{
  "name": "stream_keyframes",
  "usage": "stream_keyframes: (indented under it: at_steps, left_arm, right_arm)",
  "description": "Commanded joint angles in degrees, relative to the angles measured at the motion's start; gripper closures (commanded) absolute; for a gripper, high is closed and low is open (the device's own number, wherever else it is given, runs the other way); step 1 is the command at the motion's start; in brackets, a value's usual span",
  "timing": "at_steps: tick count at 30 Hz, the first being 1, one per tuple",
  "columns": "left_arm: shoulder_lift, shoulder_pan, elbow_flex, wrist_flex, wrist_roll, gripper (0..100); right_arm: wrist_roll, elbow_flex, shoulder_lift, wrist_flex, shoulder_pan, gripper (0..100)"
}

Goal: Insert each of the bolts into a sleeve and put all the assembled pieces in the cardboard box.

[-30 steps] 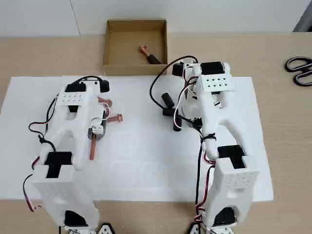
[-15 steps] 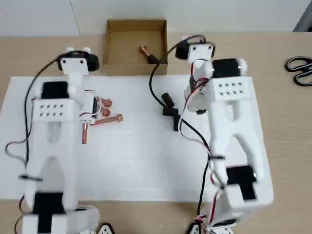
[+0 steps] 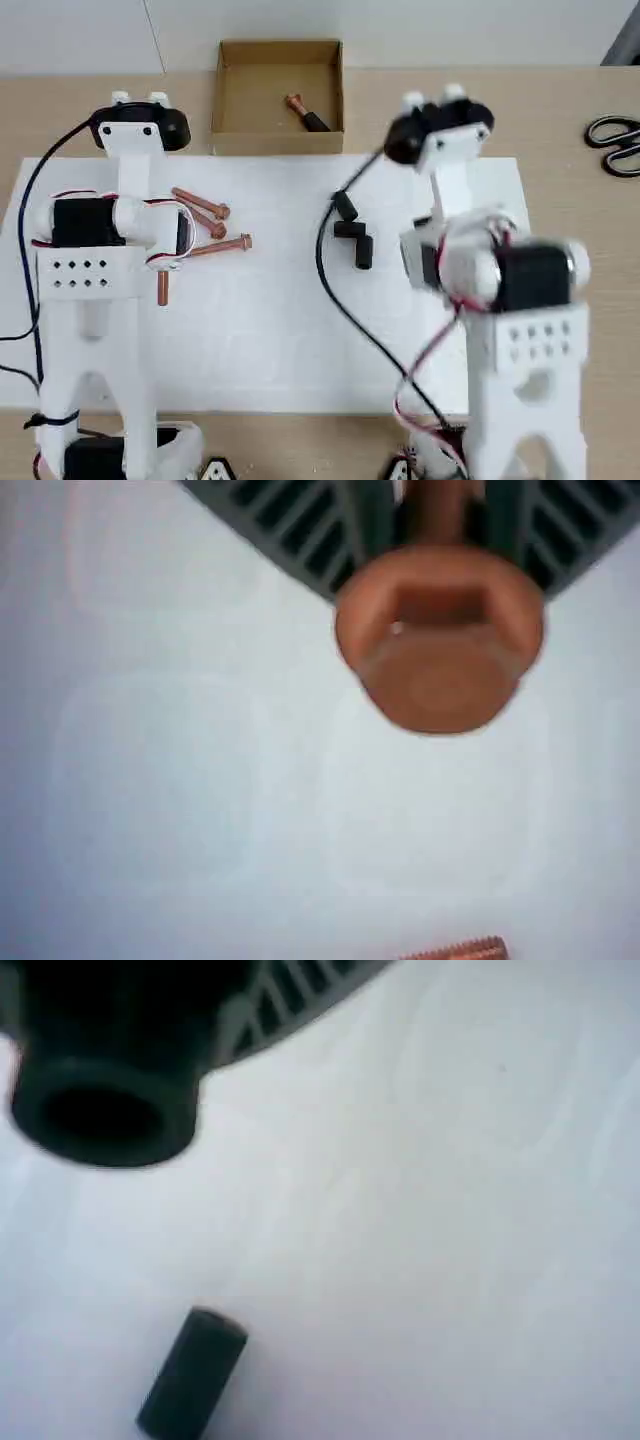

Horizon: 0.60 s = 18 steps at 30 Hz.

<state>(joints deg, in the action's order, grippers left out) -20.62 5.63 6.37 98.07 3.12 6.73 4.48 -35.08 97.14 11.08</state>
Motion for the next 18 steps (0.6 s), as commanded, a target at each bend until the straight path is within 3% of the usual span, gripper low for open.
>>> stream_keyframes:
  at_steps: [1, 9, 18]
  left_arm:
    - [-2.55, -0.79, -1.8, -0.79, 6.15, 100]
    - [-2.55, -10.2, -1.89, -2.64, 16.53, 100]
    - [-2.55, -17.41, -1.89, -14.33, 19.87, 100]
  right_arm:
    - [0.09, 9.23, -7.43, -6.81, 0.04, 99.4]
    - [-0.26, 29.36, -19.91, -23.16, 0.75, 99.4]
    - [-0.18, 53.36, -39.52, -41.8, 11.47, 99.4]
